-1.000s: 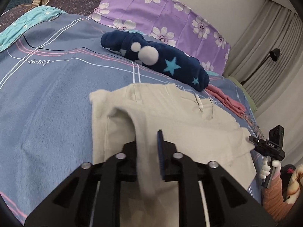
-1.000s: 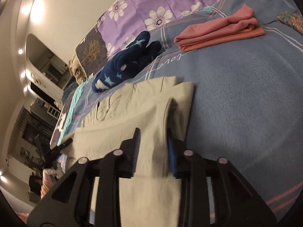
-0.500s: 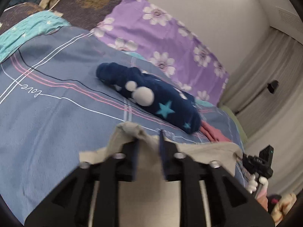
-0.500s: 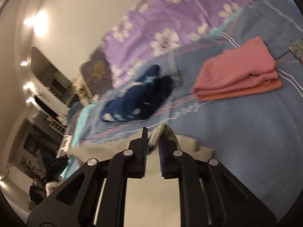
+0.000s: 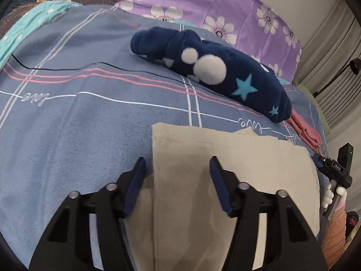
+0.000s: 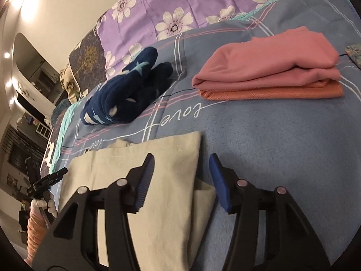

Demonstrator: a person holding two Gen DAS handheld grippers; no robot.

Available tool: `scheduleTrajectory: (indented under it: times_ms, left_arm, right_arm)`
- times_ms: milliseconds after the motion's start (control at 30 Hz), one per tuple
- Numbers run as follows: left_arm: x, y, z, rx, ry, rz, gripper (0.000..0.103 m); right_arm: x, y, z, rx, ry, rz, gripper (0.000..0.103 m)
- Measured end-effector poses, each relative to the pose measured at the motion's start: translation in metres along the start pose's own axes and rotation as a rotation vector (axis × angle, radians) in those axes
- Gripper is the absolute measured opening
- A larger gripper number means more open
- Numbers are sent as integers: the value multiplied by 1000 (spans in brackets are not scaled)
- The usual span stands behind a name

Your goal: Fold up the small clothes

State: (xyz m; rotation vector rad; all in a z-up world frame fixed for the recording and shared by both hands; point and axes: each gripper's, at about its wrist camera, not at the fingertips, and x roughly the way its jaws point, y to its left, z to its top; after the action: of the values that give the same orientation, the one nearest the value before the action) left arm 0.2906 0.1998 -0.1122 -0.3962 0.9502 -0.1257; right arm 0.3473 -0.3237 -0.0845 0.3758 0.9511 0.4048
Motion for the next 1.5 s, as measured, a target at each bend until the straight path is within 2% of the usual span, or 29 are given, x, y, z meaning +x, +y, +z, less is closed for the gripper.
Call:
scheduleTrajectory:
  times_ms: [33,67,100,200,300,367,400,500,567,667,767,933,1067,1133,1200,1233,1267,1300,1333,1367,1433,1467,1500]
  left_arm:
    - [2,0,1,-6,8,-27,7]
    - [0,0,1,-19,6,-52,5]
    - [-9,-4,-1,-8,-28,-39,2]
    - [-42,-25,-7,71,-147,-36,2]
    - [-65,-32,-4,98,-217,-34,2]
    - [-60,-32,4,103,-219,8,3]
    - [-50,-29,7,102,-194,28,4]
    - [-21,-17,4,84,-95,122,8]
    - [-20,-14,-4,92,-84,150,10]
    - [-35,-28,-18,142,-110,162,13]
    - [-49,-75,-33,234,-121,90,21]
    - [-34,-197,-84,419,-13,-118,30]
    - [-1,-285,-129,474,99,-163,31]
    - [11,-317,-143,509,112,-163,36]
    - [26,-347,-154,521,126,-141,45]
    - [31,-359,-158,523,127,-134,51]
    - [36,-370,-163,534,122,-115,52]
    - [42,-384,-168,556,112,-66,56]
    - [48,-392,-172,577,105,-24,58]
    - [54,-400,-176,602,97,18,61]
    - [68,-412,-185,673,72,130,61]
    - [74,-414,-187,694,59,161,60]
    - [77,-413,-188,712,44,182,52]
  right_arm:
    - [4,3,2,-16,1,2,29]
    - [5,6,4,-29,-5,8,3]
    - [2,10,5,-35,-21,20,3]
    - [-32,25,5,-67,-166,118,2]
    - [-54,35,10,-95,-246,138,2]
    - [-45,34,18,-82,-235,104,3]
    - [-36,32,20,-77,-213,80,6]
    - [-1,19,16,-31,-81,-7,15]
    - [-2,11,5,-10,-64,-6,16]
    - [-27,-8,-13,-5,-87,-12,16]
    - [-52,-31,-27,15,-89,-29,16]
    - [-64,-45,-45,11,-43,-8,16]
    - [-52,-42,-44,-11,29,63,17]
    - [-38,-40,-36,-11,99,87,23]
    - [-27,-39,-29,-5,155,128,33]
    - [-22,-39,-24,-6,181,147,34]
    - [-20,-37,-21,-9,187,152,33]
    - [-19,-37,-20,-15,188,156,32]
    - [-18,-37,-19,-22,181,158,28]
    - [-18,-38,-20,-30,162,157,16]
    - [-18,-44,-24,-22,123,161,4]
    - [-18,-49,-28,-5,102,186,3]
    - [-18,-54,-30,4,88,207,3]
